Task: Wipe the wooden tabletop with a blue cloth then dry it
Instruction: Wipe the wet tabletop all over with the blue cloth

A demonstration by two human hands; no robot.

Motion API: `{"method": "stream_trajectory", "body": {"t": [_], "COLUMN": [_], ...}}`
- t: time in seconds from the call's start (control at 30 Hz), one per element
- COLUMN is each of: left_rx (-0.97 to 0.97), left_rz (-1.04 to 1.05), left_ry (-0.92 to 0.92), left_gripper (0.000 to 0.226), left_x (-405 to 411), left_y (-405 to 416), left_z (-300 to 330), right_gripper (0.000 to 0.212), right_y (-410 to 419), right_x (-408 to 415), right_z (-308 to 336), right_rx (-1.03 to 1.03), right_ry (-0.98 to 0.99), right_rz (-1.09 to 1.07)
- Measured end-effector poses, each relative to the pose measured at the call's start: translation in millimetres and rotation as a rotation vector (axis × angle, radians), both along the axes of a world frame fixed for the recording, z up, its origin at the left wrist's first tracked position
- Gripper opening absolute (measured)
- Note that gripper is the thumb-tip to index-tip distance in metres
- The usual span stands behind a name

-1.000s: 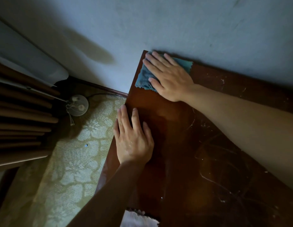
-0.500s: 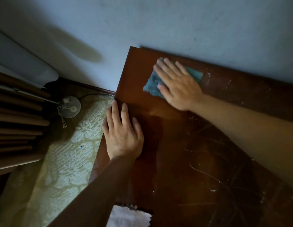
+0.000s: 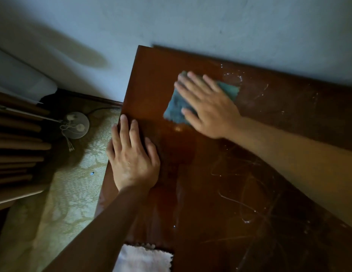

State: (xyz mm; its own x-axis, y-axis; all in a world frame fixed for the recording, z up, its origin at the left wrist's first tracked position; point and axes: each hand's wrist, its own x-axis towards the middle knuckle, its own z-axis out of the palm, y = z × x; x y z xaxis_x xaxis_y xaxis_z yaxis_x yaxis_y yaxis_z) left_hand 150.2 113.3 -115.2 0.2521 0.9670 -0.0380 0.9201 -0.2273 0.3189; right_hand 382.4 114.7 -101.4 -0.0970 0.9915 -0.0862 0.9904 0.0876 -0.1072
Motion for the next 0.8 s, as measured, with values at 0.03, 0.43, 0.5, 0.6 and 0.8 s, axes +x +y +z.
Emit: {"method": "stream_trajectory", "body": {"t": [0.03, 0.43, 0.5, 0.6, 0.8], "left_rx": [-0.002, -0.004, -0.004, -0.004, -0.012], "left_rz": [0.002, 0.002, 0.001, -0.006, -0.005], "left_ry": [0.002, 0.009, 0.012, 0.018, 0.008], "left_gripper": [0.058, 0.055, 0.054, 0.054, 0.053], "left_x": [-1, 1, 1, 0, 0], "left_y": [-1, 0, 0, 1, 1], "left_z": [0, 2, 2, 2, 2], "right_gripper": [0.068, 0.068, 0.068, 0.066, 0.066], "right_y": [15, -64, -68, -43, -7], "right_x": [16, -33, -26, 8, 57], "right_z": [3, -3, -3, 1, 6], "right_rx": [-0.011, -0.011, -0.036, -0.021, -0.053], "right_ry": [-0.009, -0.004, 0.015, 0.011, -0.033], "right_rz": [-0.067, 0.059, 0.119, 0.025, -0.225]}}
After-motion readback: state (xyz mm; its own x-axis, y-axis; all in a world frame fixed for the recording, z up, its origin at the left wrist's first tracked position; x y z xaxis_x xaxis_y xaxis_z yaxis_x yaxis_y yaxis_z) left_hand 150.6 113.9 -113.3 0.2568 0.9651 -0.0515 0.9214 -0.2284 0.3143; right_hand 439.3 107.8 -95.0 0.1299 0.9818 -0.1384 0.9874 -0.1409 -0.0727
